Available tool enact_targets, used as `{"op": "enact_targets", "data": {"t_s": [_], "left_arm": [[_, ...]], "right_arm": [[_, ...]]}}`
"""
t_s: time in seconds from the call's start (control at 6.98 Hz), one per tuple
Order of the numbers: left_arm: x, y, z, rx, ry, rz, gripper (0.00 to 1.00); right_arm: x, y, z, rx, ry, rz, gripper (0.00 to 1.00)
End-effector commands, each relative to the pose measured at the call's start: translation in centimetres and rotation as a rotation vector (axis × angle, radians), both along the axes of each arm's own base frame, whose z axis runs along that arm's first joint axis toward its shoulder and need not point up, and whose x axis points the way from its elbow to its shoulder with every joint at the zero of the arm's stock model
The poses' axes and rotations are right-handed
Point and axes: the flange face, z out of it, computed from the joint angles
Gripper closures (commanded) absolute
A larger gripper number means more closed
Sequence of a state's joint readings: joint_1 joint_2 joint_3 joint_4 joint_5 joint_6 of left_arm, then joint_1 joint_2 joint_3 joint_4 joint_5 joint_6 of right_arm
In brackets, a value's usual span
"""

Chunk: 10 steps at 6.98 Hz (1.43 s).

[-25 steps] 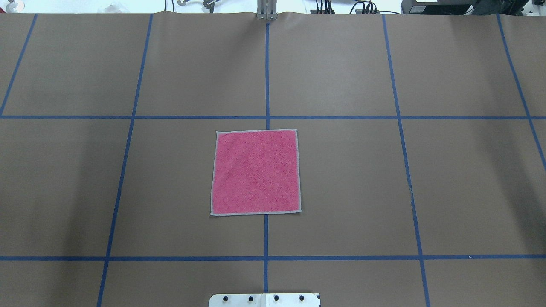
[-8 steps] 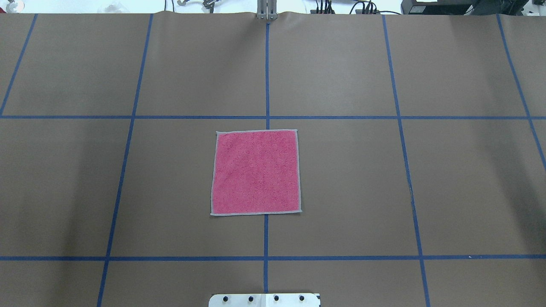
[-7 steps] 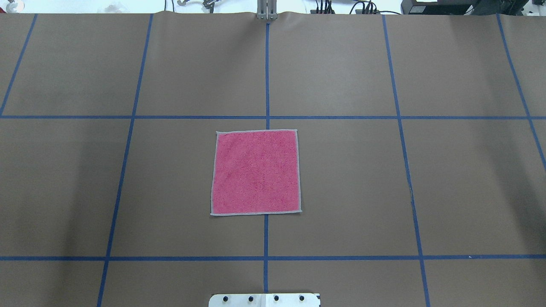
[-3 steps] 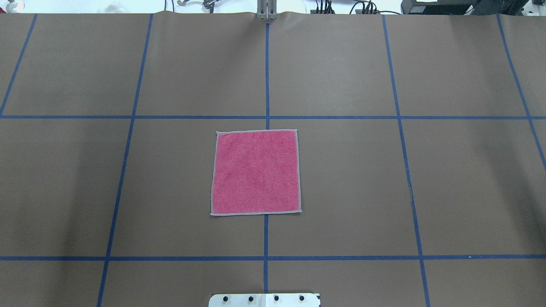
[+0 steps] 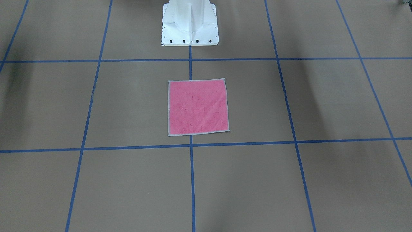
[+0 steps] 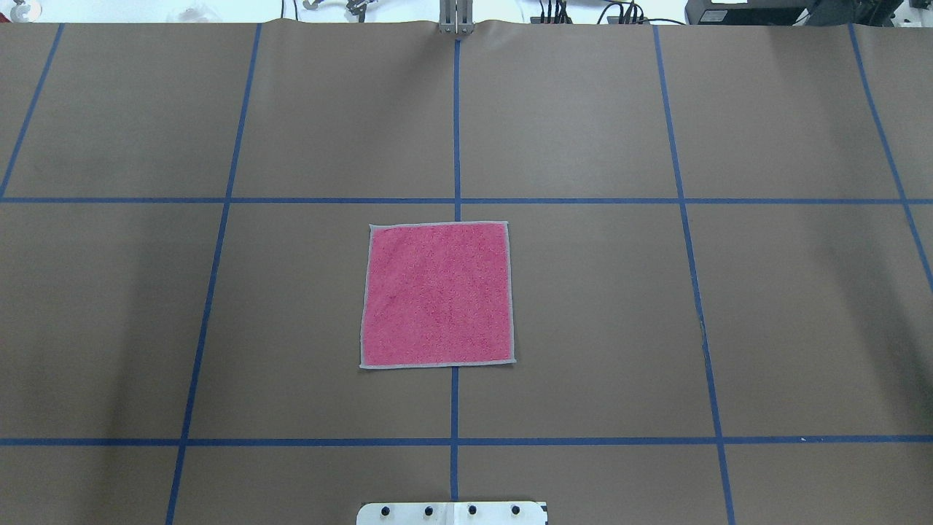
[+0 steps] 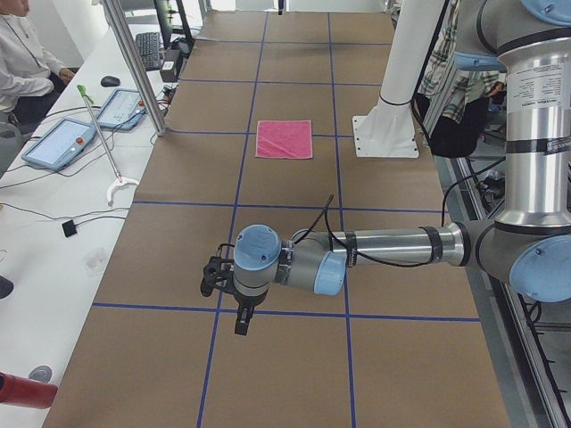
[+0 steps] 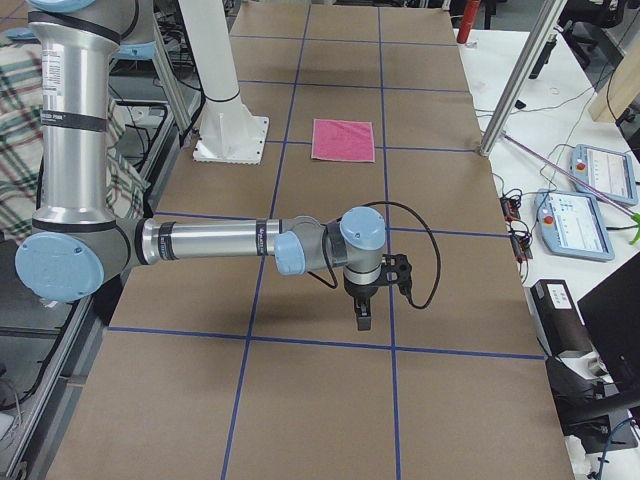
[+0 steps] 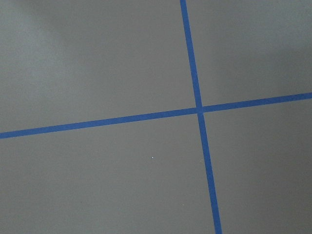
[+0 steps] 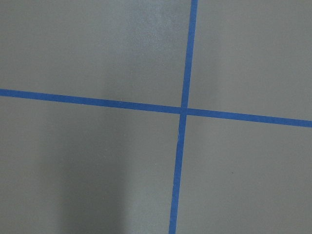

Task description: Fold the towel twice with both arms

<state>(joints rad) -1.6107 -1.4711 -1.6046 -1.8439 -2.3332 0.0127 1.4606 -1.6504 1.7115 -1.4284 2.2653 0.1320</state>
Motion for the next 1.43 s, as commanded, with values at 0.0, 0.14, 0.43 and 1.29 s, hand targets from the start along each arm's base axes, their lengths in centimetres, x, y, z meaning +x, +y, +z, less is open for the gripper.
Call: {"op": "enact_targets", "data": {"t_s": [0.0, 0.14, 0.43, 1.29], "left_arm": [[0.1, 0.0, 0.0, 0.0, 0.0, 0.001, 0.0], [0.1, 0.0, 0.0, 0.0, 0.002, 0.002, 0.0], [1.5, -0.4, -0.3, 0.004, 0.003, 0.032, 0.0], [2.5, -3.3, -6.6, 0.297, 0.076, -0.01, 0.0]], "right_arm": [[0.0, 0.1, 0.1, -0.002, 0.001, 0.0, 0.0], [0.0, 0.1, 0.0, -0.002, -0.002, 0.0, 0.0], [-0.1, -0.8, -1.7, 0.034, -0.009, 0.001, 0.0], [-2.0, -2.7, -7.7, 0.242, -0.155, 0.05, 0.0]]}}
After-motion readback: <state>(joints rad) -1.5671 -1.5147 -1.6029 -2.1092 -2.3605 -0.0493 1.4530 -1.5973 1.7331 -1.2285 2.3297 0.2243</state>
